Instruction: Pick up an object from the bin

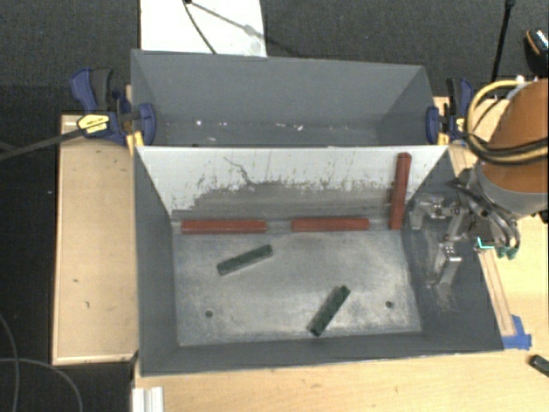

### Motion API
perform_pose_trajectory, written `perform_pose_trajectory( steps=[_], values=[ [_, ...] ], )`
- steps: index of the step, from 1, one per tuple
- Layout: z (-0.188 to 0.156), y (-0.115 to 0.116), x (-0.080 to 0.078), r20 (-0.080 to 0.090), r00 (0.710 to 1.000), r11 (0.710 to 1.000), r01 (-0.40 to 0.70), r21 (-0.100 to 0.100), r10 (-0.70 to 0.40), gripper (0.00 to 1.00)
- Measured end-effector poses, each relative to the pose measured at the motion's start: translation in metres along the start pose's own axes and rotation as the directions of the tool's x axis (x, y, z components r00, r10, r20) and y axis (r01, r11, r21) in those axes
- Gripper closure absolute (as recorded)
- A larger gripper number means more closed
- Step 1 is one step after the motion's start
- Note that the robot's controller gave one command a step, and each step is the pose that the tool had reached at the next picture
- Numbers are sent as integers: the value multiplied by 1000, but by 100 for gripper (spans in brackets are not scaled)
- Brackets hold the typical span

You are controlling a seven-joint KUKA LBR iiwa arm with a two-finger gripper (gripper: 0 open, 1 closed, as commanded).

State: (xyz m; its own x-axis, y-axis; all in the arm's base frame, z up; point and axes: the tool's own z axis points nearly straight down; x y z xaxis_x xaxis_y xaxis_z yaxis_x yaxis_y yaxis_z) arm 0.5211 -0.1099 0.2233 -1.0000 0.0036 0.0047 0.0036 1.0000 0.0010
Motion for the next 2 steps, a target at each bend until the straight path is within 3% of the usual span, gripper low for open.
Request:
perform_pose_trajectory(
  steps=[1, 2],
  values=[
    [67, 76, 23, 1, 985, 985, -172, -3, 172, 0],
    [153, 118, 32, 10, 988, 988, 153, 1, -153, 0]
  ],
)
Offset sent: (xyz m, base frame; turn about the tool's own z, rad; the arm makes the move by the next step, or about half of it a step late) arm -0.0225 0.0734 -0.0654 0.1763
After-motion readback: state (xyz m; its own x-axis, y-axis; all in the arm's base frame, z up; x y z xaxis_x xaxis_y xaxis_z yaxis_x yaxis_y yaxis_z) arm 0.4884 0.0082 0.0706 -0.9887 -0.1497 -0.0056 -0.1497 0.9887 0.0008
